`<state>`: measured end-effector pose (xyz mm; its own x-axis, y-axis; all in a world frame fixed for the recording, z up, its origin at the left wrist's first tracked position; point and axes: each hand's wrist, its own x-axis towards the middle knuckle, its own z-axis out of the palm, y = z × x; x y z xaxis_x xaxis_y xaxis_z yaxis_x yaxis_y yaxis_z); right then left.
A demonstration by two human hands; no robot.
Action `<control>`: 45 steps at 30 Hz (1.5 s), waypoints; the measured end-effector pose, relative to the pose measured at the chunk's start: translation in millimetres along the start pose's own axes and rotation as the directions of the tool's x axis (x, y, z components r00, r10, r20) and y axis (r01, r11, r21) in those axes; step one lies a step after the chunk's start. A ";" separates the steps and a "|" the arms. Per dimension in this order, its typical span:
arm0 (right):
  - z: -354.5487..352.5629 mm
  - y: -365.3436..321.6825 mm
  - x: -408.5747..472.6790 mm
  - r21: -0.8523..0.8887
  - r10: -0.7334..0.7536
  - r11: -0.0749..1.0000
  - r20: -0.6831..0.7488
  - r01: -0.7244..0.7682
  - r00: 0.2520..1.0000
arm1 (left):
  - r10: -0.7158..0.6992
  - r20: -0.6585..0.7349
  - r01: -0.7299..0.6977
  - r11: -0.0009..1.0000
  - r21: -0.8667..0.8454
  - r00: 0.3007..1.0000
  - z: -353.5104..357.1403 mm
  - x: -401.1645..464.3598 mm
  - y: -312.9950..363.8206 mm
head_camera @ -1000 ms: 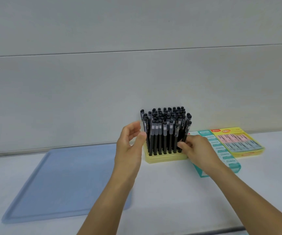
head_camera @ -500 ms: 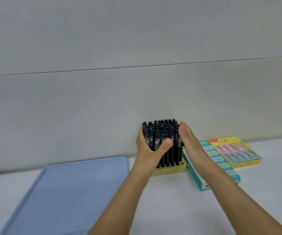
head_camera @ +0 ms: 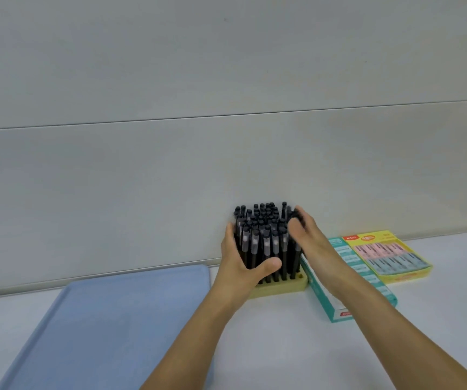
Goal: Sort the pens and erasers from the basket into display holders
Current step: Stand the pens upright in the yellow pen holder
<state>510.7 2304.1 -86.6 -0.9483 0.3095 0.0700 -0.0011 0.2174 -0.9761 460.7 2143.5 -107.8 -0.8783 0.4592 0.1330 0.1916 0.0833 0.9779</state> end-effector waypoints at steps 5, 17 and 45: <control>-12.8 5.1 -5.7 -0.183 0.005 0.983 0.061 0.006 0.998 | 0.021 -0.010 -0.019 0.995 0.102 1.000 -3.8 0.9 -10.4; -76.6 41.1 -20.0 -0.671 0.077 0.704 -0.253 -0.232 0.964 | -0.065 -0.019 0.067 0.902 0.427 0.998 -11.2 4.5 -44.0; -179.2 82.9 -36.9 -0.619 0.074 0.752 -0.260 -0.226 0.963 | -0.051 -0.154 0.112 0.900 0.421 0.987 16.1 -17.4 -46.0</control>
<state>602.5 2476.6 -133.3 -0.8302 0.5553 0.0483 0.4096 0.6667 -0.6227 474.3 2145.9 -157.7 -0.9439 0.3129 0.1058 0.2581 0.4988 0.8274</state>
